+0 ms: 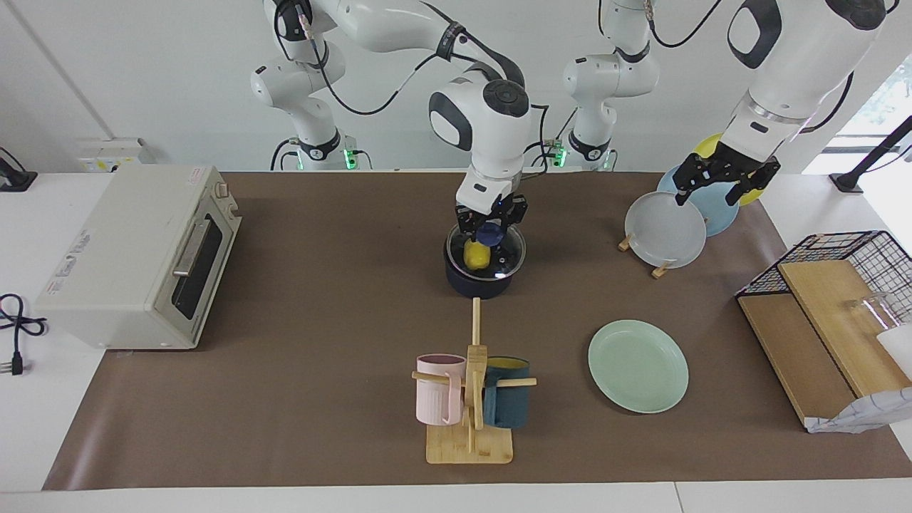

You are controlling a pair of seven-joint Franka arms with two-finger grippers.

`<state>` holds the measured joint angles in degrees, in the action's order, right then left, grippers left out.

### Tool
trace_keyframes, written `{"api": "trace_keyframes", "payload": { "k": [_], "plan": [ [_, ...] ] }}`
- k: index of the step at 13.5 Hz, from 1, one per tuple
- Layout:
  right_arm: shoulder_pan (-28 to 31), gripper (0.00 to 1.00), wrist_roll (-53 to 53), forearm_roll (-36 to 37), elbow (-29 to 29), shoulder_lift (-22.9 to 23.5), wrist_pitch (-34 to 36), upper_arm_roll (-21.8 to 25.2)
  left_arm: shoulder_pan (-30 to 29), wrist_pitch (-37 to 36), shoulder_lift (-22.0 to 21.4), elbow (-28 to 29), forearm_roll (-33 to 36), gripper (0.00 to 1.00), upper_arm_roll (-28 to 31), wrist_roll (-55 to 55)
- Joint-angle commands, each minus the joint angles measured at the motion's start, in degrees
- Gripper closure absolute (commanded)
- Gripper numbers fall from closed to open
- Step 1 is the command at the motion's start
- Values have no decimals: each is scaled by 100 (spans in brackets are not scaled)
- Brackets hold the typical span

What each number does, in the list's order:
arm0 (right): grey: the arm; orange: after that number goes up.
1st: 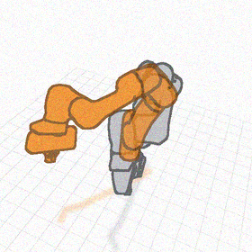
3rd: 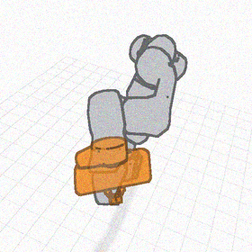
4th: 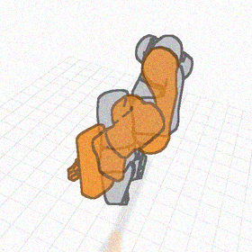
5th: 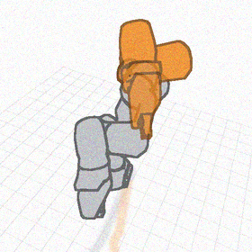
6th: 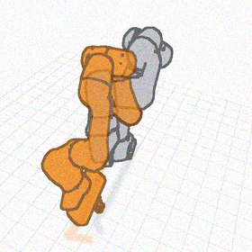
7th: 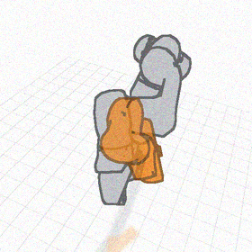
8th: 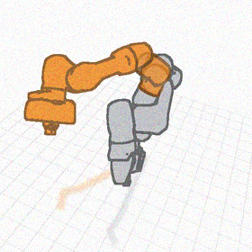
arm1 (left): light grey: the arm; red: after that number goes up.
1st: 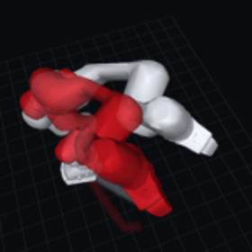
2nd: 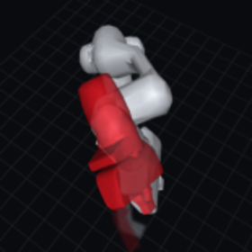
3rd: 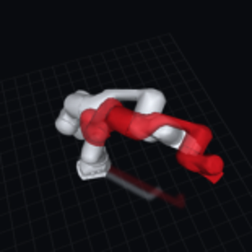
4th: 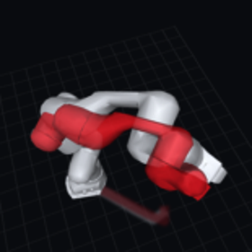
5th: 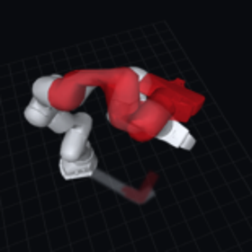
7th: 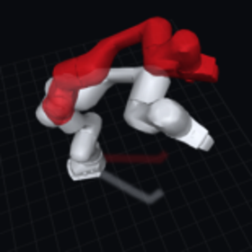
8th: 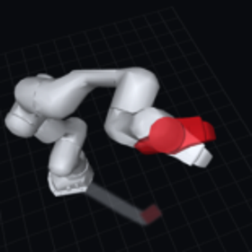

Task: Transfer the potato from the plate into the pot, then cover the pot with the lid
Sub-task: 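Carry the glass lid with the right gripper over the pot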

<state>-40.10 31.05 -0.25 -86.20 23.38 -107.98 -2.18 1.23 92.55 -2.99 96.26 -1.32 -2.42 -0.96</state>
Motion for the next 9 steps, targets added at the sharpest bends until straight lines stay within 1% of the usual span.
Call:
{"api": "trace_keyframes", "payload": {
  "k": [1, 3, 5, 6, 9],
  "plan": [
    [20, 100, 77, 156, -134, -17, -118, -28, 87, -193, -35, -64, 88, 0, 66, -36],
    [46, 100, 68, 210, -152, -17, -214, -28, 149, -211, 17, -168, 280, 0, 162, -115],
    [38, 100, 68, 210, -309, -35, -346, -28, 149, -377, 122, -519, 291, 0, 180, -115],
    [29, 100, 68, 210, -371, -44, -434, -28, 140, -413, 166, -599, 291, 0, 189, -115],
    [29, 100, 85, 201, -459, -61, -531, -28, 175, -439, 167, -591, 299, 0, 207, -115]
  ]
}}
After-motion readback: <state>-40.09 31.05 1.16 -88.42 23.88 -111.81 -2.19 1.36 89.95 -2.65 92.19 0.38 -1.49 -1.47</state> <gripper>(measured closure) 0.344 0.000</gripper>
